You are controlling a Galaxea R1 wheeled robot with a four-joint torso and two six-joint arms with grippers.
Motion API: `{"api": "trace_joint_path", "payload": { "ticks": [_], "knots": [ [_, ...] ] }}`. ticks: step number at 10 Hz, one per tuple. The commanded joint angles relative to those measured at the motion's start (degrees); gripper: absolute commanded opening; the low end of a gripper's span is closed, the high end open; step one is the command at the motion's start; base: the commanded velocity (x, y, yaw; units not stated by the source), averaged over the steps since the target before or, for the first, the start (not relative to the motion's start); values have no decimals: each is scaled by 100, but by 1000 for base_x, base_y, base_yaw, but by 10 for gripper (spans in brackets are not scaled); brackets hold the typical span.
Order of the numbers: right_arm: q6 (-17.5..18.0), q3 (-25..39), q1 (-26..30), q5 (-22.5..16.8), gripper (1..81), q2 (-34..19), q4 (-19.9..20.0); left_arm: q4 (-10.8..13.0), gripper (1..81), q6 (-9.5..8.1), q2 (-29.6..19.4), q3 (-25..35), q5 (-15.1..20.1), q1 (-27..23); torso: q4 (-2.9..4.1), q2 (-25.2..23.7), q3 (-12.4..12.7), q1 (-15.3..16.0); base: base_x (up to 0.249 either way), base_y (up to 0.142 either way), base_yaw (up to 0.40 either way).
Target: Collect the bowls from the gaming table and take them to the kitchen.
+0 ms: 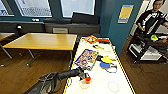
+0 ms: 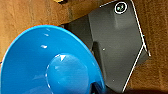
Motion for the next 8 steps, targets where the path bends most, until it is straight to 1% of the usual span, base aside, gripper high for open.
{"api": "trace_joint_path", "payload": {
  "ticks": [1, 4, 8],
  "knots": [
    [-24, 129, 162, -405, 10, -65, -99, 244, 811, -34, 88, 97, 238, -807, 0, 0, 0, 0, 0, 0, 0],
    [-24, 137, 163, -405, 10, -56, -99, 359, 811, -26, 96, 114, 238, -648, 0, 0, 0, 0, 0, 0, 0],
    [-24, 137, 171, -405, 10, -56, -99, 385, 811, 9, 96, 141, 238, -463, 0, 0, 0, 0, 0, 0, 0]
  ]
}}
